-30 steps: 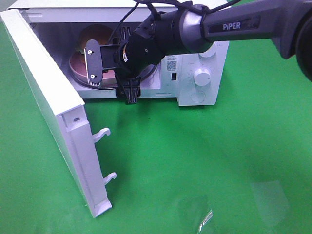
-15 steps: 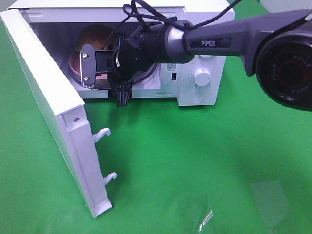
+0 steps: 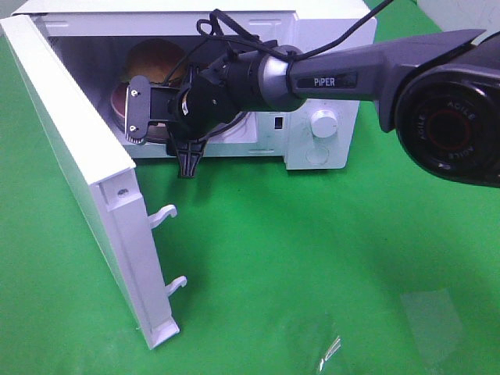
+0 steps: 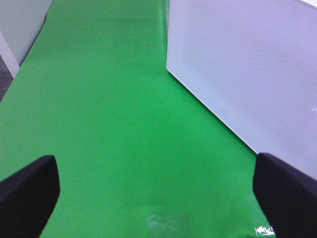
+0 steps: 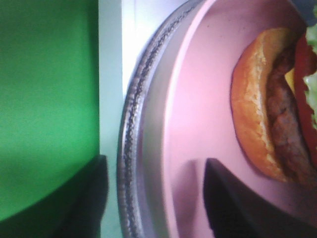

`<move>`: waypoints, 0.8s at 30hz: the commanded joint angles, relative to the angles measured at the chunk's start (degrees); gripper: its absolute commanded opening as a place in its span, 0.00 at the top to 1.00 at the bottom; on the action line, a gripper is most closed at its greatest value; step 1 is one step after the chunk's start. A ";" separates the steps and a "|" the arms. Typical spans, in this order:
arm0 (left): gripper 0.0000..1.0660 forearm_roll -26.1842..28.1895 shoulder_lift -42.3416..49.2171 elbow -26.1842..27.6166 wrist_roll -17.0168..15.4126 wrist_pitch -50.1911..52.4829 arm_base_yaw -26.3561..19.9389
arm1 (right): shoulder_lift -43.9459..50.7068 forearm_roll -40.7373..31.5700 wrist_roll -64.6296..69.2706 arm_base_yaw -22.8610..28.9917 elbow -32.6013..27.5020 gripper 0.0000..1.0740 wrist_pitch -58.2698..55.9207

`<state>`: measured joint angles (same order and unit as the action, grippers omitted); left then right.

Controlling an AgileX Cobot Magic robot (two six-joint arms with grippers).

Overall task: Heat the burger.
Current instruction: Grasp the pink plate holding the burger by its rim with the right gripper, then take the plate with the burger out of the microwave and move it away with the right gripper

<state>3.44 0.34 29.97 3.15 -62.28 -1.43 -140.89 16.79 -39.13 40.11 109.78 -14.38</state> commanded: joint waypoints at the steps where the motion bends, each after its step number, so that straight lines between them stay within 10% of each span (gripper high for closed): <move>1: 0.08 0.17 0.17 -0.29 0.17 0.92 -0.11 | 0.17 -1.49 0.69 0.06 0.40 0.61 0.52; 5: 0.08 0.17 0.17 -0.29 0.17 0.92 -0.11 | 0.17 -4.81 0.69 0.46 0.40 0.94 0.06; 24: 0.08 0.17 0.17 -0.29 0.17 0.92 -0.11 | 4.30 -7.73 -4.18 1.95 0.52 1.00 -8.31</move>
<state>3.44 0.34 29.97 3.15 -62.28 -1.43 -137.74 9.40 -42.06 41.71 109.89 -22.29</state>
